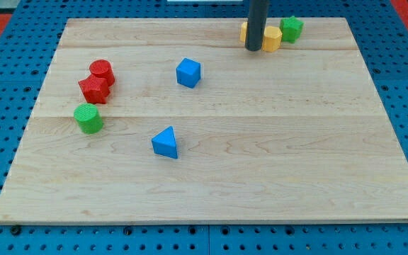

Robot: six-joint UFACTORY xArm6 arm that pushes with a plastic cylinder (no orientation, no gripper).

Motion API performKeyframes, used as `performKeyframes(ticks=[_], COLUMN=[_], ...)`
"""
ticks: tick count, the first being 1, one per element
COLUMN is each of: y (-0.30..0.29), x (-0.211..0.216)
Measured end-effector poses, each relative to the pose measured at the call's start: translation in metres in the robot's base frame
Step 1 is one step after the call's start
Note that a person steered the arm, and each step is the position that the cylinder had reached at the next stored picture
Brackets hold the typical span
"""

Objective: Drag the green circle to the bottom left of the blue cube

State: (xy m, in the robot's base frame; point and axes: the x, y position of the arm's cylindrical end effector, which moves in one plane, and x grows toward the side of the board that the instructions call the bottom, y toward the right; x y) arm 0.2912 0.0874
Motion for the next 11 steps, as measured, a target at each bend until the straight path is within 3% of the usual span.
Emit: performKeyframes(ticks=[2,5,6,7,11], y=[-0.071,-0.263,-0.326,-0.317,-0.178], x=[0.102,0.195,0.208,0.182,0.132])
